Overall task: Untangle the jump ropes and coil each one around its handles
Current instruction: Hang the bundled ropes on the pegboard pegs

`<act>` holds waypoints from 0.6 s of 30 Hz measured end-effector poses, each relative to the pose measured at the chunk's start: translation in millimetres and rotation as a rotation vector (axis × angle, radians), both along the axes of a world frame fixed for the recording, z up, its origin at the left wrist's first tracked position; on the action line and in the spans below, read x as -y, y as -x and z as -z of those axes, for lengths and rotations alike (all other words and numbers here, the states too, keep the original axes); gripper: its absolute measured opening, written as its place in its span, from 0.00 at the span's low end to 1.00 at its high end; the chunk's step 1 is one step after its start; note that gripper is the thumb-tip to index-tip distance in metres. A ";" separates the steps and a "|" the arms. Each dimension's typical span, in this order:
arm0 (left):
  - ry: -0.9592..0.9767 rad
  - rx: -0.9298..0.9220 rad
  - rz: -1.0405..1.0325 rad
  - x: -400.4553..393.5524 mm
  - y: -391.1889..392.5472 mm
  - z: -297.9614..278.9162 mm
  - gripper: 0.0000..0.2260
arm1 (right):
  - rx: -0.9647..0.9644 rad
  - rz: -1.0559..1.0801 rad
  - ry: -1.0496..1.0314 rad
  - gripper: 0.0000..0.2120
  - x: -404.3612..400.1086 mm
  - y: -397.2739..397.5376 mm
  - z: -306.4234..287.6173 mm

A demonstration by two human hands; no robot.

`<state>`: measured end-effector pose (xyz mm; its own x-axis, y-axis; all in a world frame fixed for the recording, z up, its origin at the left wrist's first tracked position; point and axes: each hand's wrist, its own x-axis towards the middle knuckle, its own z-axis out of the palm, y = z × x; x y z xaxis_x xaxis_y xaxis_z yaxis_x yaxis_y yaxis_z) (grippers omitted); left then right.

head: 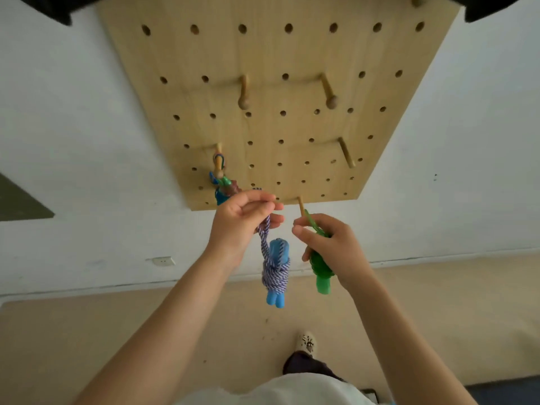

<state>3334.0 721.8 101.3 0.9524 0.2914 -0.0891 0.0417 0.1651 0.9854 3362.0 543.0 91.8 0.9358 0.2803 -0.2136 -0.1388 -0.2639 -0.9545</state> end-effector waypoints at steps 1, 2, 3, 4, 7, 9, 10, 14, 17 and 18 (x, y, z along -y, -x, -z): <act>-0.024 0.000 0.003 5.4 -10.4 -1.3 0.07 | 0.013 0.001 -0.045 0.05 -0.9 -12.1 -5.5; -0.044 0.001 0.003 11.0 -20.0 -2.8 0.07 | 0.021 -0.017 -0.079 0.05 -1.9 -24.3 -10.6; -0.068 0.002 0.000 15.5 -29.9 -3.6 0.07 | 0.029 -0.049 -0.105 0.04 -2.8 -36.6 -15.8; -0.081 0.003 0.000 18.7 -39.5 -4.9 0.08 | 0.040 -0.082 -0.125 0.03 -4.3 -49.1 -20.5; -0.118 0.021 0.002 19.8 -66.5 -11.7 0.14 | 0.041 -0.143 -0.153 0.03 -10.0 -86.3 -28.1; -0.157 0.037 0.006 17.8 -81.5 -19.6 0.19 | 0.030 -0.181 -0.149 0.02 -15.6 -109.8 -30.3; -0.173 0.042 0.015 17.0 -88.3 -23.6 0.21 | 0.023 -0.198 -0.152 0.01 -18.4 -121.1 -30.4; -0.252 0.050 0.023 14.4 -108.7 -28.6 0.26 | 0.007 -0.295 -0.179 0.05 -28.5 -157.6 -32.7; -0.292 0.033 -0.007 9.1 -116.8 -28.3 0.27 | 0.030 -0.357 -0.173 0.09 -36.8 -171.9 -35.0; -0.292 0.033 -0.011 6.6 -118.7 -28.7 0.27 | 0.035 -0.362 -0.171 0.09 -39.6 -175.3 -35.7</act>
<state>3452.7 715.1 130.0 0.9501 0.3103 0.0308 0.0088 -0.1255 0.9921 3537.3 582.6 127.4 0.7758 0.6221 -0.1053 -0.0330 -0.1266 -0.9914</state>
